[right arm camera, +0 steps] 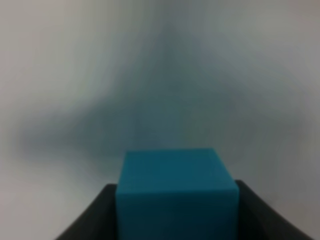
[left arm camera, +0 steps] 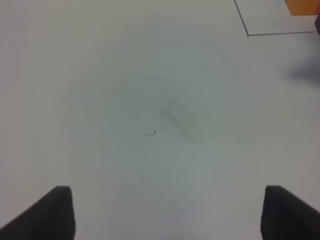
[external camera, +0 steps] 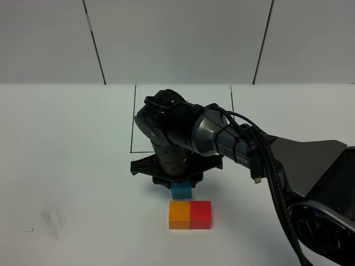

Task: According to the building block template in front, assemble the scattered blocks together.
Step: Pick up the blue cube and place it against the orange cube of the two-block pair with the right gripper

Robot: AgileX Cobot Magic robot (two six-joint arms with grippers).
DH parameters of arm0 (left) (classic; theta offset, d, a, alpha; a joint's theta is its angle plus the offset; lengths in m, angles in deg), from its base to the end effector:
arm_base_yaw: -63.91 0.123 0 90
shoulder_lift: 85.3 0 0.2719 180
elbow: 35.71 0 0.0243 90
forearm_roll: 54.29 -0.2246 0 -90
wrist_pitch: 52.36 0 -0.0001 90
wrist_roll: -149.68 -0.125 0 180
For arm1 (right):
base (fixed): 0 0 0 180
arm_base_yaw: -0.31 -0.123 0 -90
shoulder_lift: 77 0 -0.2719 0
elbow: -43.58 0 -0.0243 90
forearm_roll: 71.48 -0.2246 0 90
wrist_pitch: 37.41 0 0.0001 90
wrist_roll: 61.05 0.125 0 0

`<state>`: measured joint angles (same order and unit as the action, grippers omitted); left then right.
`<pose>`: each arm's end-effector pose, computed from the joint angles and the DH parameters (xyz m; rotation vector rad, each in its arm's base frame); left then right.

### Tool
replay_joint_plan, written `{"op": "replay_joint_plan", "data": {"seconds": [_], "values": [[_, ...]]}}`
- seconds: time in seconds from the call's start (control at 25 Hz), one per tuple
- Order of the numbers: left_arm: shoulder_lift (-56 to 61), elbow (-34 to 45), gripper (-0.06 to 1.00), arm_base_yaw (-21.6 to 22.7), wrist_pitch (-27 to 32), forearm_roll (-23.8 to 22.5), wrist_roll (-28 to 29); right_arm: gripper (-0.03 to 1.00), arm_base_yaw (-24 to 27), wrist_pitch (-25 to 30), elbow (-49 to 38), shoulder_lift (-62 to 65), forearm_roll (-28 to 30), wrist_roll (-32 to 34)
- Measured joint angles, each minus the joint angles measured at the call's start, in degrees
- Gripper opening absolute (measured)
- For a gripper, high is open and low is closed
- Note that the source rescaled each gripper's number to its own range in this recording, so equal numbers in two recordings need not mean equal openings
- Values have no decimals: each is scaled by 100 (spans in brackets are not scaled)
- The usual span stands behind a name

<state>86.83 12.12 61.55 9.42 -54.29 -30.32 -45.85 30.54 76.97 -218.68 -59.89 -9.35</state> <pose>0.0133 -0.0006 0.2491 0.0422 2.0501 -0.0256 0.3237 0.3034 0.1217 0.0394 2.9532 -0.1118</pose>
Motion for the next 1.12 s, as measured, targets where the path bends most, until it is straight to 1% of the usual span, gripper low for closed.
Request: {"op": "replay_joint_plan", "data": {"seconds": [1.12], "values": [[0,0,65,0,0,0,0,0,0,-65,-58,-22,-180,24]]}}
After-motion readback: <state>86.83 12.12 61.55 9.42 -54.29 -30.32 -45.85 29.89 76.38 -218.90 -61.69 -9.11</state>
